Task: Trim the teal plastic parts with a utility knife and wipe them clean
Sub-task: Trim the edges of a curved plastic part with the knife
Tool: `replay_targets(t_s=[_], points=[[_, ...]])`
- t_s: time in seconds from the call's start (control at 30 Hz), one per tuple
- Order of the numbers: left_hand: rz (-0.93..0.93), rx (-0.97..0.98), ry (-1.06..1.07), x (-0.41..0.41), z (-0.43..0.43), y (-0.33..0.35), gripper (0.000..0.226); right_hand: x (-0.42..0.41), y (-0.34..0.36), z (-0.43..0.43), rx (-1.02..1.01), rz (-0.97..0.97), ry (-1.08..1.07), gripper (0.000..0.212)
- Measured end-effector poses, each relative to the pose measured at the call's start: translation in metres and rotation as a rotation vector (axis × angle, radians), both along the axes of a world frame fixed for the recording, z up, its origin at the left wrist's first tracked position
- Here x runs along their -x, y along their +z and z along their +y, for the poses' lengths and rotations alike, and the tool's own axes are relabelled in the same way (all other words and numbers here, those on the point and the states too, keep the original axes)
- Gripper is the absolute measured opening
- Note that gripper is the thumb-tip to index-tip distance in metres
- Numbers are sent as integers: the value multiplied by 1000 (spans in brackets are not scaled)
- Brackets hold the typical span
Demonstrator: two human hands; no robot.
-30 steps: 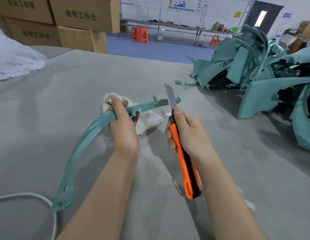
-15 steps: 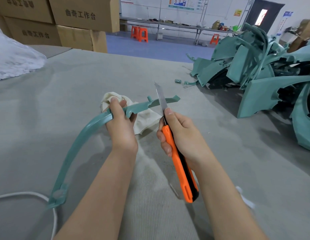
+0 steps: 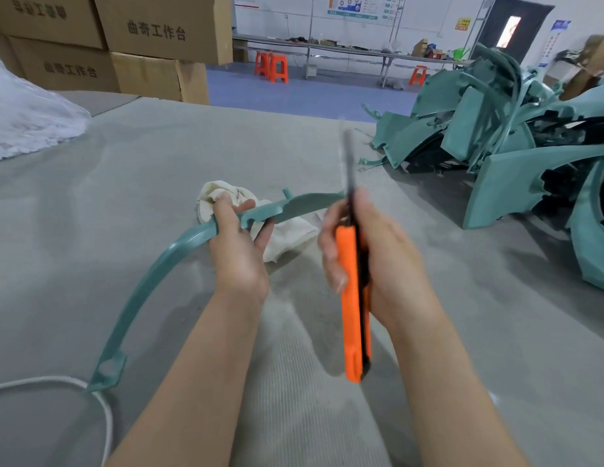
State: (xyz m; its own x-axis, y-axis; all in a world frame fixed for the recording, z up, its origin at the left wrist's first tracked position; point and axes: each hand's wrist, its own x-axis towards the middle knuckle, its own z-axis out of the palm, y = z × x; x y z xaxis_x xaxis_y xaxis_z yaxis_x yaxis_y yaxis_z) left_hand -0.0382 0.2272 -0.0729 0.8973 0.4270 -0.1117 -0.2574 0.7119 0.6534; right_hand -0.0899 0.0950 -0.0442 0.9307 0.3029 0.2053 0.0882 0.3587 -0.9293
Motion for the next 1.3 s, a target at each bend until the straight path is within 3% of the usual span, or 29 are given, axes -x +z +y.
replay_targets(t_s=[0.1,0.17,0.27,0.5,0.63,0.77,0.87,1.0,1.13,1.3], points=[[22,8,11,-1,-1,1,14,-5,-1,-9,61,11,-474,30],[35,4,9,0,-3,2,17,-7,-2,-9,121,-16,-592,17],[33,-8,8,1,-4,3,15,-4,-2,2,157,-94,-539,3],[92,-179,-1,5,-8,4,20,-1,-10,19,215,-96,-335,9],[93,-216,-8,7,-9,5,21,-1,-9,16,134,-61,-312,4],[64,-330,4,6,-11,5,18,-3,-7,11,63,32,-335,18],[60,-372,1,7,-14,5,16,-6,-6,9,-45,81,-350,13],[72,-294,21,6,-13,7,23,-11,-10,6,116,-9,-538,12],[59,-86,-26,6,-5,9,22,-21,-16,-7,258,-105,-801,10],[183,-21,-164,5,7,9,17,-27,-19,-21,380,-65,-726,12]])
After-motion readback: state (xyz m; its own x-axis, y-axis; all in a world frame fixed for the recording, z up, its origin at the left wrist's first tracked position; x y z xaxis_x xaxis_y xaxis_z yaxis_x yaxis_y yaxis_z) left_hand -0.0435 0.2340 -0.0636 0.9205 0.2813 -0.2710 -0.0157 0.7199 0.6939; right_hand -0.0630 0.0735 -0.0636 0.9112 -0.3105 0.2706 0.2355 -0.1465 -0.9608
